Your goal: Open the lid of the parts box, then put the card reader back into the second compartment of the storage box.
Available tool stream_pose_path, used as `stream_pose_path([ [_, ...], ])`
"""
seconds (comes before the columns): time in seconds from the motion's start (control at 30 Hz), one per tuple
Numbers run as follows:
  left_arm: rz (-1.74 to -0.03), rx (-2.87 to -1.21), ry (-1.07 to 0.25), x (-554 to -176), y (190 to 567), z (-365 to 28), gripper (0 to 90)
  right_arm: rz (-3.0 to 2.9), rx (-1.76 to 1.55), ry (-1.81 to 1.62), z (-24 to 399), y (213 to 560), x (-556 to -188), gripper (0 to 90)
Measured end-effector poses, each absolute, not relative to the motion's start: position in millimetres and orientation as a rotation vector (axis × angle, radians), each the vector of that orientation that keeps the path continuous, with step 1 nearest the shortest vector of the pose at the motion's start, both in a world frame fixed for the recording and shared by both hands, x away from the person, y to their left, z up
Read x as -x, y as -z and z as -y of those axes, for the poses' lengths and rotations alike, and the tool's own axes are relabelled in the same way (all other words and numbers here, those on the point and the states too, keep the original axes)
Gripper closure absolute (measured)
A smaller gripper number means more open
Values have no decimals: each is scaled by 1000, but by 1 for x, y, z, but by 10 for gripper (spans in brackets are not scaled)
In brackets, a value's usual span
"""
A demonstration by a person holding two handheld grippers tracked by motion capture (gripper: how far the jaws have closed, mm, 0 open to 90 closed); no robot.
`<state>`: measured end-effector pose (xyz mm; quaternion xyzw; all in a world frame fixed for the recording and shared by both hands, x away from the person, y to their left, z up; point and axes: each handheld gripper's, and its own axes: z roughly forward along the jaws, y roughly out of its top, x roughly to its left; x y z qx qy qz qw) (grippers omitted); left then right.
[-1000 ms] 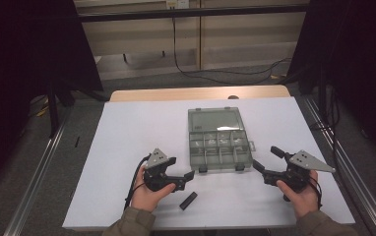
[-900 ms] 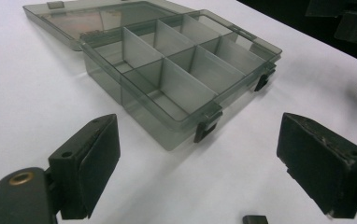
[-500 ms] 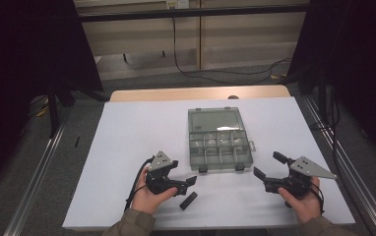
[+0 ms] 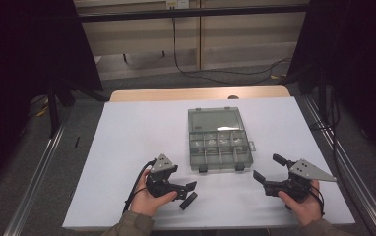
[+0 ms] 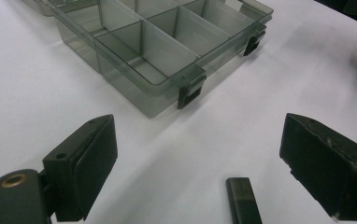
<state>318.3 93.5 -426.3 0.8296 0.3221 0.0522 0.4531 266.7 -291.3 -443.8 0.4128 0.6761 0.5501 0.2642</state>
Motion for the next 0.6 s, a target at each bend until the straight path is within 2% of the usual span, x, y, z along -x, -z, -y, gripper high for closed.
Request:
stream_pose_path([
  [0.6,-798,-2091,-123,-312,429,-94,122,-1838,-1096,-1493,289,444,-268,55],
])
